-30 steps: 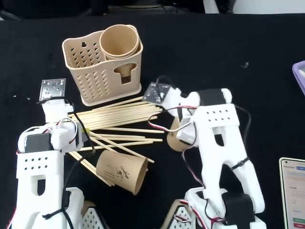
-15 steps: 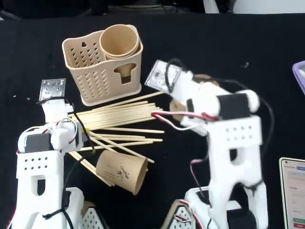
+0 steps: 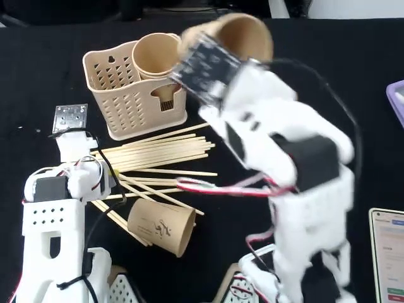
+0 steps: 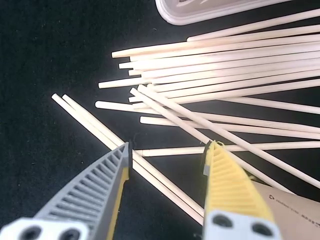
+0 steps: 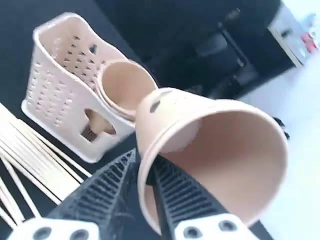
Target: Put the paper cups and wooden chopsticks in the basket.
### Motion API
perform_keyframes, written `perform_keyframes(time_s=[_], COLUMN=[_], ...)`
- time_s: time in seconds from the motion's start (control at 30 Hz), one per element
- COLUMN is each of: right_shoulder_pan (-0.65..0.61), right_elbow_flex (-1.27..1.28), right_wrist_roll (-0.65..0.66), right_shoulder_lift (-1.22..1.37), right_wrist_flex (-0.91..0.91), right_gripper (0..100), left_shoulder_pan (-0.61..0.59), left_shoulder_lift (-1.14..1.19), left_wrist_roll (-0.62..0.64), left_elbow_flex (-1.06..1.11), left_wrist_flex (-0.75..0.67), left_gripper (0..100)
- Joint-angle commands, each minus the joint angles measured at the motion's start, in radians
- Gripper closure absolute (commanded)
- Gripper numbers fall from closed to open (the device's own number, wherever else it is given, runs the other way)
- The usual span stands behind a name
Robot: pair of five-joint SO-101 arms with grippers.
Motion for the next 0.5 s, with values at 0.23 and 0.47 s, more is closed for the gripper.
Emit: perform_keyframes(time_s=[0.23,0.47], right_shoulder_pan=[-0.081,-0.081], right_elbow_flex=[-0.648,-0.952], right_wrist_roll=[-0.008,-0.006], right_shoulder_lift=[0.530,0.805], right_wrist_flex=[0.133,0.281], right_gripper=[98.8,98.8], left_shoulder_pan=[-0.013,-0.013], left_shoulder_lift=[-0.023,-0.023], left_wrist_roll=[-0.005,-0.005], left_elbow_flex=[-0.010,-0.012], left_wrist_flex=[0.003,0.005], left_gripper=[75,75])
